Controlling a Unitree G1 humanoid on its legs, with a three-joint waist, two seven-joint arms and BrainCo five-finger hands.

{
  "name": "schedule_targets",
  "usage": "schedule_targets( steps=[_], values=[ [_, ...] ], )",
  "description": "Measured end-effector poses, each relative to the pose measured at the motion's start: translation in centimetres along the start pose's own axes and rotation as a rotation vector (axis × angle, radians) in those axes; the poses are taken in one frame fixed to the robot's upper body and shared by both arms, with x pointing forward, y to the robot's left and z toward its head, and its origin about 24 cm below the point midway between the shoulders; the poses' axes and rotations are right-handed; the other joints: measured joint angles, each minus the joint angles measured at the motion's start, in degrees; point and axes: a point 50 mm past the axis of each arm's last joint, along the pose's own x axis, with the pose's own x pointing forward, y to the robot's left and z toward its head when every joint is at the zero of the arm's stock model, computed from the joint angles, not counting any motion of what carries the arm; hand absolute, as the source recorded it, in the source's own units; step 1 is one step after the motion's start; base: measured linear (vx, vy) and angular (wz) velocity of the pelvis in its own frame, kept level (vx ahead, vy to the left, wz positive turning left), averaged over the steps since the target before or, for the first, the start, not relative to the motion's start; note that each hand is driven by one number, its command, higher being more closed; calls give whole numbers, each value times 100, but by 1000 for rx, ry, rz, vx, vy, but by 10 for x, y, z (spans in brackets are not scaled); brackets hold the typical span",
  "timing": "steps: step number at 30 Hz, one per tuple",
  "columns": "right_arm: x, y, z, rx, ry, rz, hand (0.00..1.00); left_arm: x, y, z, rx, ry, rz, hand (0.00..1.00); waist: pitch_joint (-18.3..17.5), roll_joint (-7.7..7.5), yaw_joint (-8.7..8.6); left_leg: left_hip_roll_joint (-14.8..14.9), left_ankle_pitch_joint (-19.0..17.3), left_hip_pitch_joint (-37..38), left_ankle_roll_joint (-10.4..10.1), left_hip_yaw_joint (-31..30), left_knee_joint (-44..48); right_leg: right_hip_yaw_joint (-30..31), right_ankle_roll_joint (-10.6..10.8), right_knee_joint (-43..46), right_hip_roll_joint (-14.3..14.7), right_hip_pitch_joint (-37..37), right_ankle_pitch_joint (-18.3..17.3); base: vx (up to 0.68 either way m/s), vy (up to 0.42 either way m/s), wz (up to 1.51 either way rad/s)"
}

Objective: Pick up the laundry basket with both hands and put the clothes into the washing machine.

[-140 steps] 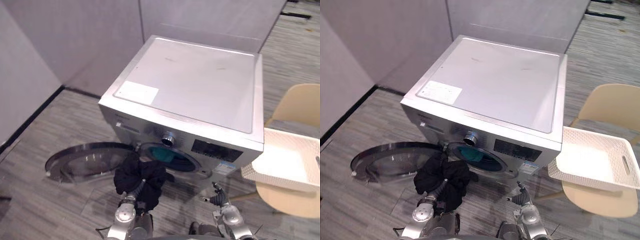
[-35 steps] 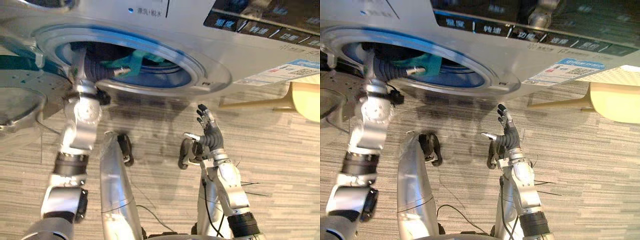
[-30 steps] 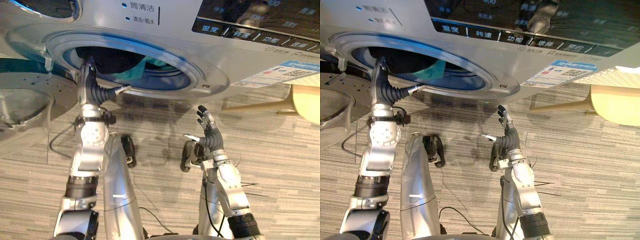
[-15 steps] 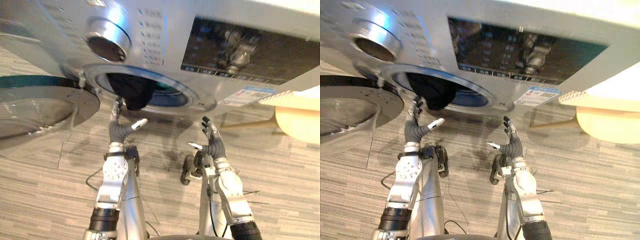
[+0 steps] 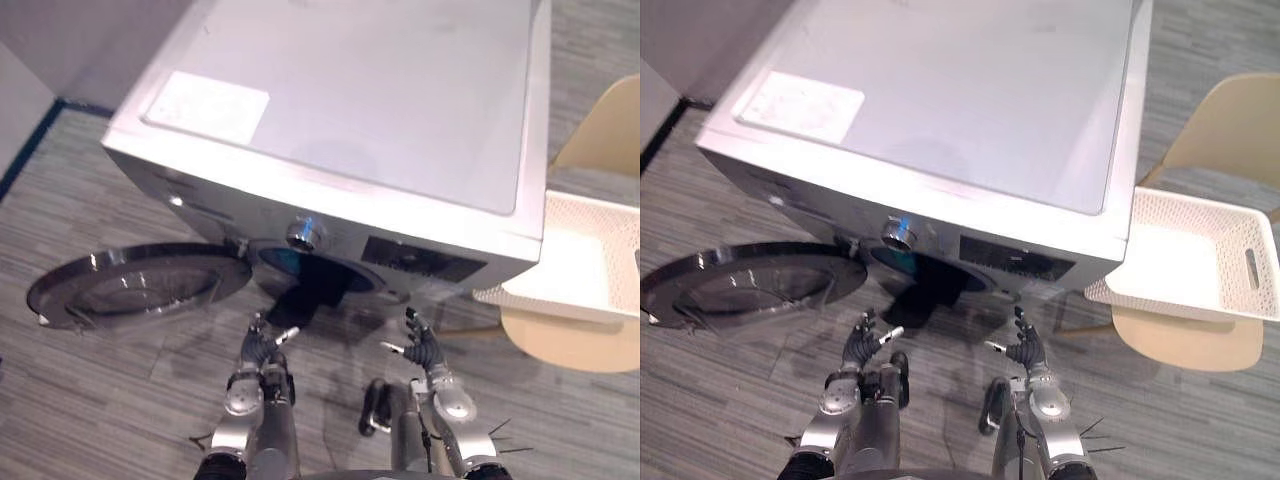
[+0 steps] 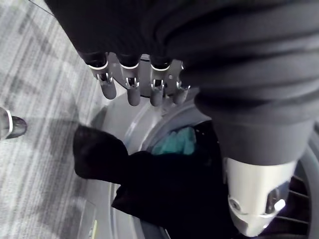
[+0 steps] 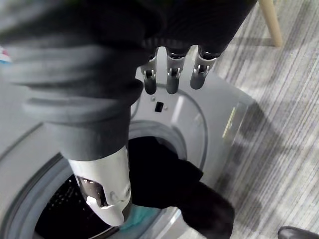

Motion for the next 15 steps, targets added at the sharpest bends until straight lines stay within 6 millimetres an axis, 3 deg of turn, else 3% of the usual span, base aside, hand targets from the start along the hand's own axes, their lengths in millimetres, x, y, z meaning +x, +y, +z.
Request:
schedule_targets(
  steps=[2, 6, 15],
  values=[
    [-2, -1, -22, -10, 100, 1, 0, -3, 3, -19, 15, 84, 10, 0, -133, -2, -22, -101, 320, 458, 26, 54, -751, -54, 51, -549, 15, 359, 221, 126, 51, 10],
    [-4, -3, -41, -22, 200, -1, 0, -9, 19, -44, 79, 187, 36, 0, -199, -4, -167, -193, 711, 1101, 53, 63, -1688, -170, 120, -1273, 88, 920, 515, 89, 48, 7],
    [-7, -9, -53, -42, 255, -10, 0, -20, 28, -66, 139, 270, 26, 0, -336, -18, -287, -357, 817, 1745, 110, 204, -2221, -147, 290, -2062, 112, 1604, 885, 48, 49, -4]
  ],
)
